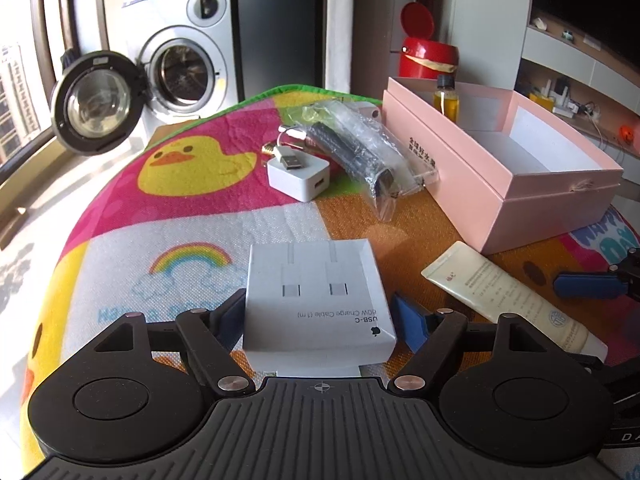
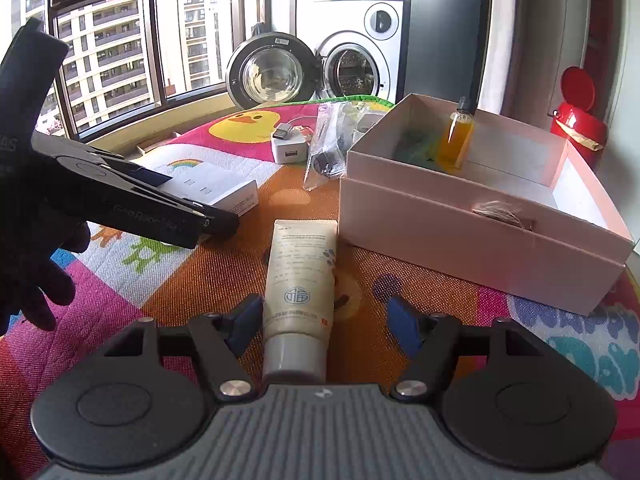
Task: Organize rigid objects
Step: 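Grasp white USB-C charger box with left tool while right tool lifts cream tube, then place charger box in pink box with left tool while right tool drops tube in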
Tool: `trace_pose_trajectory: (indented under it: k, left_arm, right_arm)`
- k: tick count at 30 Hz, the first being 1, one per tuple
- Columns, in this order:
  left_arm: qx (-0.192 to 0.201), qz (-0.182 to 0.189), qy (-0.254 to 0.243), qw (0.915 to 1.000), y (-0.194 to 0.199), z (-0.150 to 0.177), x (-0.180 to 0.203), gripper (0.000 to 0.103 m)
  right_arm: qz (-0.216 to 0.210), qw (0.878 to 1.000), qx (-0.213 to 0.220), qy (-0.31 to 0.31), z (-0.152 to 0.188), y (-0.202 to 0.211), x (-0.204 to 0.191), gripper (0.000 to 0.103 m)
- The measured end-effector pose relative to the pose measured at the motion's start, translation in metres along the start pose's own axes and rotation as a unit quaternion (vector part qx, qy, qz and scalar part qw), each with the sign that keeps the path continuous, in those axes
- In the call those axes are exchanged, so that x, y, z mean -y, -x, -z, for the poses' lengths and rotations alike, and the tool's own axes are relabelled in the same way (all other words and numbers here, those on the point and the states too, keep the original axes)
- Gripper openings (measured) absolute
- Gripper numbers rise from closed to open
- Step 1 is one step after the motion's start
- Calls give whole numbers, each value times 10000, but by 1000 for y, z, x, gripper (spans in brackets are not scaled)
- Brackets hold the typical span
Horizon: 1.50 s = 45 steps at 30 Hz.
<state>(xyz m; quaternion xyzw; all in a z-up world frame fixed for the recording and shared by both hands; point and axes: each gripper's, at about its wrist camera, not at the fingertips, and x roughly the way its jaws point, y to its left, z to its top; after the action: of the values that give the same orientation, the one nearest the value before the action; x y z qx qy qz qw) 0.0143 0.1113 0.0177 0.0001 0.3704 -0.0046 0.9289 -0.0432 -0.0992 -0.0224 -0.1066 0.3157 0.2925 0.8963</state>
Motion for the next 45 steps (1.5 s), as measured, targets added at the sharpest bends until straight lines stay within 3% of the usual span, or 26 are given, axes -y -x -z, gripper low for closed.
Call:
trace_pose_trajectory:
  k: [3,5,7,12,16,20,24,29,33,36,38,41,43,45]
  left_arm:
    - [19,67,-67,10000,0,-1,-2,75]
    - [16,113,-126,9999,3,1,-3,74]
    - [13,178,-218,9996,9,6,0,74]
    - [-85,514,-602,9968,35,28,11,74]
    - [-287,1087,-807,9904,62,41,25,74]
    - [-109,1598,-989,9821,93,36,45,74]
    - [560,1867,-1021,9755,119,-1,58,74]
    - [1518,1899,-893,9659,134,-76,69,74]
    - [1764,2081,-475,9609,115,-137,75,75]
    - [1527,2259,-112,9620,73,-157,80,75]
    - [1085,2232,68,9687,38,-158,84,73]
    - [293,2140,163,9763,-6,-144,83,65]
    - [67,2195,215,9753,-19,-128,73,63]
    - [102,2198,372,9748,-21,-110,55,62]
  right_arm:
    - [17,10000,7,35,0,0,-1,67]
    - [-40,9999,30,154,-1,2,-6,46]
    - [-100,9995,-32,308,-2,5,-12,34]
    - [-224,9982,-149,531,2,29,-16,28]
    - [-240,9983,-139,522,6,65,-5,24]
    - [-26,9988,152,461,5,110,11,24]
    - [399,9956,772,338,-14,157,32,23]
    - [792,9831,1641,179,-67,199,64,23]
    - [781,9823,1698,-104,-117,187,93,23]
    - [638,9883,1277,-529,-151,147,121,27]
    - [784,9888,1041,-728,-156,119,135,40]
    - [1021,9881,675,-930,-138,85,145,40]
    - [944,9904,432,-908,-113,72,143,40]
    - [941,9923,206,-781,-90,63,136,40]
